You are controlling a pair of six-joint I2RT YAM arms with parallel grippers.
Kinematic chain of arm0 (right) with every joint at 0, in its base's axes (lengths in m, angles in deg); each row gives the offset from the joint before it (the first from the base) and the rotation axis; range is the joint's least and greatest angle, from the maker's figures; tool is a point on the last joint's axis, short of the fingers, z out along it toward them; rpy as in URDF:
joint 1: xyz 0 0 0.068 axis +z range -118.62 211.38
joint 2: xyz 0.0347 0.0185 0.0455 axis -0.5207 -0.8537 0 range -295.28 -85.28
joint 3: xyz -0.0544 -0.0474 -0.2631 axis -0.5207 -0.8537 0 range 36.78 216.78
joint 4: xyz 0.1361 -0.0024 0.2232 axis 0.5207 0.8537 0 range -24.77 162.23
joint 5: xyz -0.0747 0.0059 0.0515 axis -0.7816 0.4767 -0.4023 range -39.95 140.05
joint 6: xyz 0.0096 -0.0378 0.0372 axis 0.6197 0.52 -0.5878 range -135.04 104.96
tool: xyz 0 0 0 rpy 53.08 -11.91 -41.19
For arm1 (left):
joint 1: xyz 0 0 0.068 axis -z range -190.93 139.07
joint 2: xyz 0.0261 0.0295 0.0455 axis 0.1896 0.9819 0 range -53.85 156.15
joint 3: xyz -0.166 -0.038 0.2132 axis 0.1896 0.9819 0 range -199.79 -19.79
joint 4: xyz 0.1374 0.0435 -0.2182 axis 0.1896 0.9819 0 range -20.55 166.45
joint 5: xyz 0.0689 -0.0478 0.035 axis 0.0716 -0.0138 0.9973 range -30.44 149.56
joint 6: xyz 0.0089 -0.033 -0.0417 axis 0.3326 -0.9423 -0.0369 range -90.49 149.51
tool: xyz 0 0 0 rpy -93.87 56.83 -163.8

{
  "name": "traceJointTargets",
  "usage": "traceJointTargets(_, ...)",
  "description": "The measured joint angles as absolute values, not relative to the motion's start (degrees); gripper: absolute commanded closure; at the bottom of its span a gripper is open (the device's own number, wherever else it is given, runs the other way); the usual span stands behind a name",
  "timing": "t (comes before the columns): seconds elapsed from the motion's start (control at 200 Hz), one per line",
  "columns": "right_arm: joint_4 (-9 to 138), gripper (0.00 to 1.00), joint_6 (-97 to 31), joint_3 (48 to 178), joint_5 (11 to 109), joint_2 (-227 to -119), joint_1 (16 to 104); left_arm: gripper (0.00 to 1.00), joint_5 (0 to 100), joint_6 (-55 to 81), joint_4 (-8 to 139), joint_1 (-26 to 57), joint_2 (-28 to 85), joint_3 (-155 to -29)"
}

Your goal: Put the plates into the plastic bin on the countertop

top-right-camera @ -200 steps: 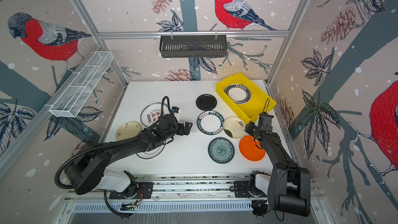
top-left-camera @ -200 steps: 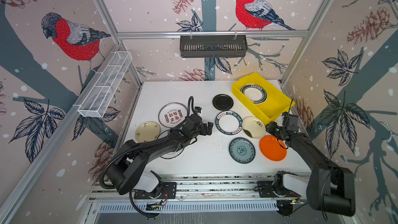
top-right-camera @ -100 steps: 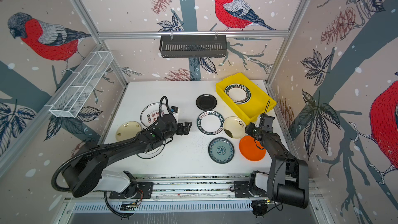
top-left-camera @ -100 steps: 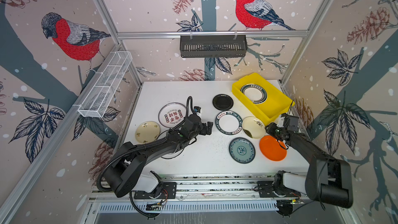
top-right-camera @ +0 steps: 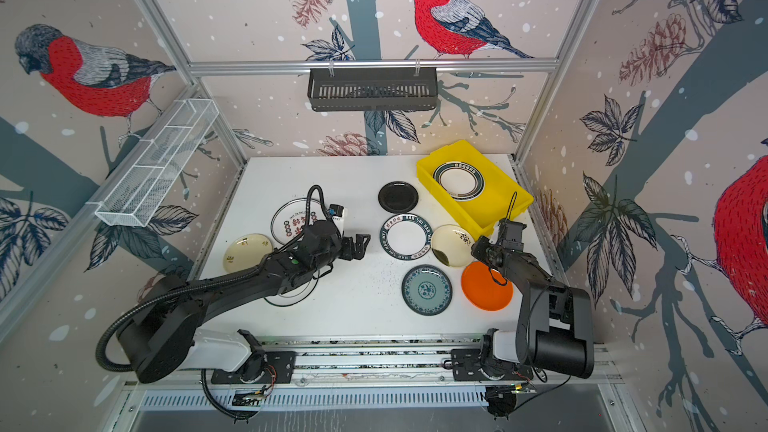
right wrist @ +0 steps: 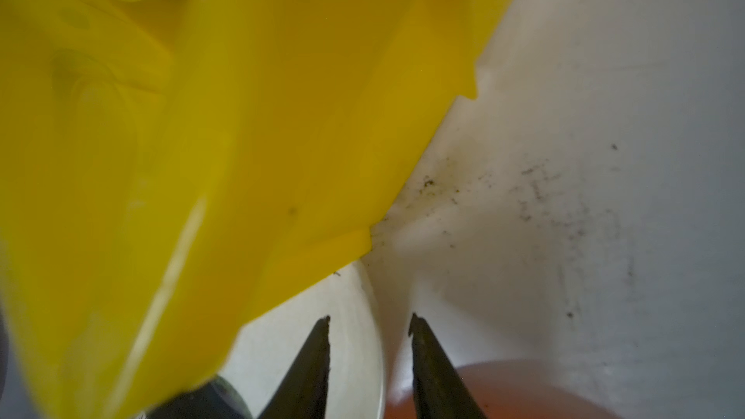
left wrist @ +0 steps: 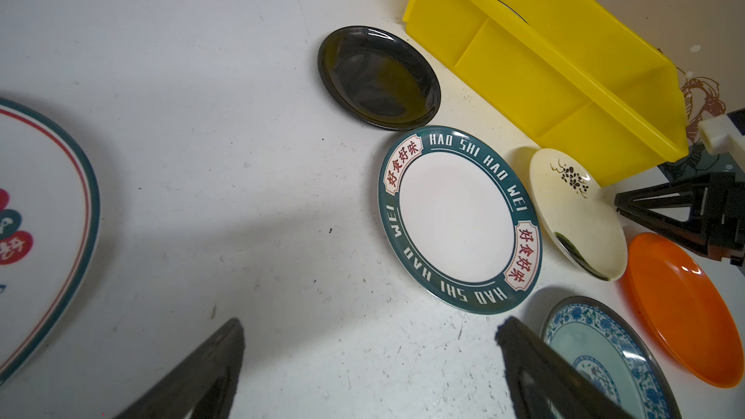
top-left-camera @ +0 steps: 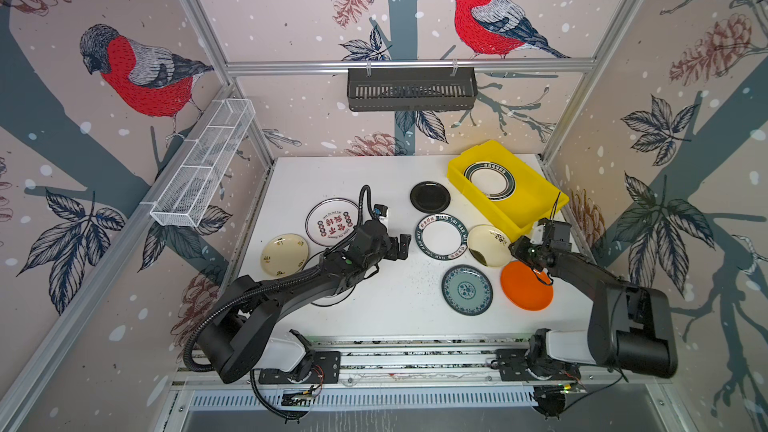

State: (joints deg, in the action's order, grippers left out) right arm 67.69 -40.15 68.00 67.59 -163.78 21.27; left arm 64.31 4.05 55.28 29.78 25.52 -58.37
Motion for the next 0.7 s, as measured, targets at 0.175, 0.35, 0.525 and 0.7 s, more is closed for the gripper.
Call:
traceJointTargets(0.175, 66.2, 0.67, -39.5, 68.6, 68.0, -166.5, 22.6, 0.02, 64.6, 4.1, 55.4, 29.8, 25.3, -58.4)
traceJointTargets(0.35, 64.6, 0.69, -38.9, 69.1, 68.0, -168.1, 24.6, 0.02, 64.8, 4.1, 55.4, 29.8, 25.3, -58.4)
traceJointTargets(0.525, 63.9, 0.74, -39.0, 69.1, 68.4, -168.4, 26.0, 0.02, 65.4, 4.1, 55.4, 29.8, 25.3, -58.4)
traceJointTargets(0.7, 63.9, 0.74, -39.4, 68.0, 69.3, -167.0, 27.1, 0.02, 65.7, 4.1, 55.6, 29.8, 25.0, -58.4)
